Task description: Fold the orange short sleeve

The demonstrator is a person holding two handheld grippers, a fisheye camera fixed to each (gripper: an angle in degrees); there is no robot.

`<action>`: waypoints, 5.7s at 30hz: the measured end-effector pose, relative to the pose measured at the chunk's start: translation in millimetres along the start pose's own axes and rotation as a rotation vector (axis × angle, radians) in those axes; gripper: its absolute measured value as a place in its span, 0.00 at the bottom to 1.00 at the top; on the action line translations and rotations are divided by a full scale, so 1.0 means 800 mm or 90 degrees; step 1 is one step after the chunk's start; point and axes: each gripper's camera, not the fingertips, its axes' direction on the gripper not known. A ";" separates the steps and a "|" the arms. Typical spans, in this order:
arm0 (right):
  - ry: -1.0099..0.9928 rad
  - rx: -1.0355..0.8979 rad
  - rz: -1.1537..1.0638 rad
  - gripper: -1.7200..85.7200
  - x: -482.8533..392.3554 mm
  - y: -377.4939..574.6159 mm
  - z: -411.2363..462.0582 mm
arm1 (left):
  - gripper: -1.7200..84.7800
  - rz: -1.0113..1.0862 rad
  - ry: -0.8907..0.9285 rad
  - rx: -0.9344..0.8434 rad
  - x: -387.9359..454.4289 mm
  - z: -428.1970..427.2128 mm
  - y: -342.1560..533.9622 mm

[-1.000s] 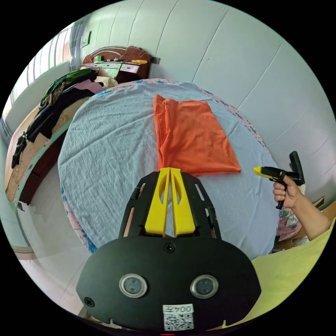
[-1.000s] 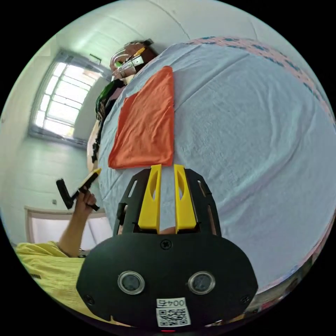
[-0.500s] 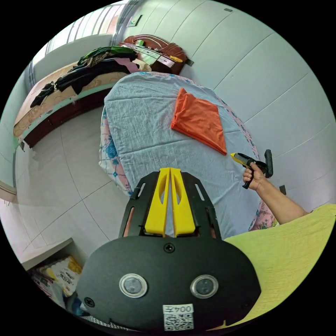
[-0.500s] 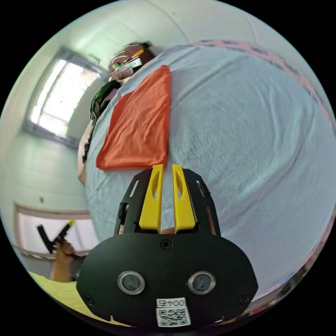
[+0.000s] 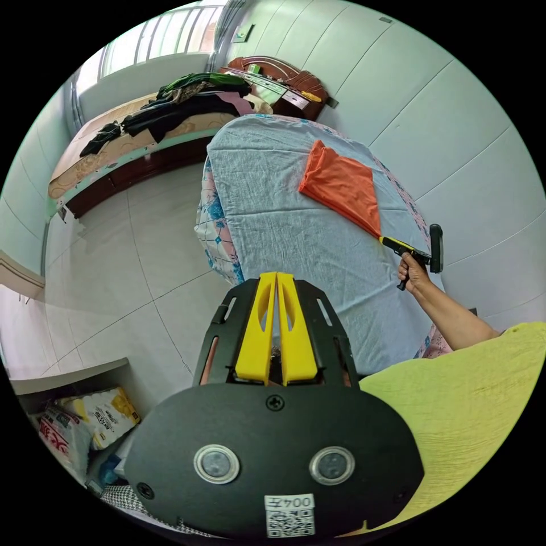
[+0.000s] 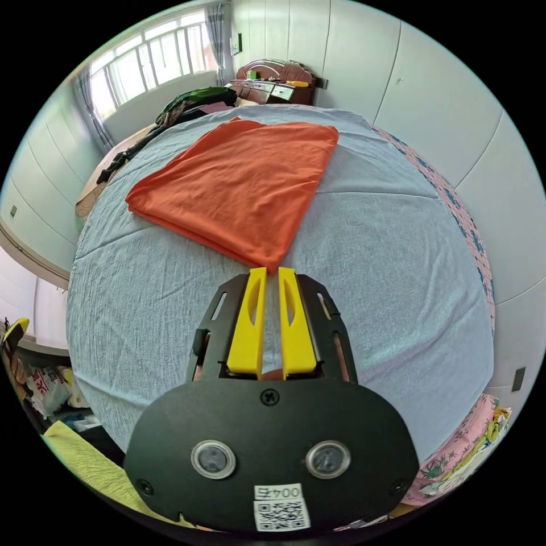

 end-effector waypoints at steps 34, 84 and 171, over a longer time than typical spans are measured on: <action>-0.184 0.019 0.170 0.09 -0.076 -0.026 0.008 | 0.08 0.379 -0.051 0.002 0.123 0.256 -0.280; -0.088 -0.075 0.090 0.10 -0.183 -0.113 0.203 | 0.10 0.130 0.184 -0.109 0.073 0.841 -0.834; -0.051 0.031 0.230 0.09 -0.116 -0.029 0.047 | 0.04 0.661 0.082 -0.050 0.047 0.745 -0.448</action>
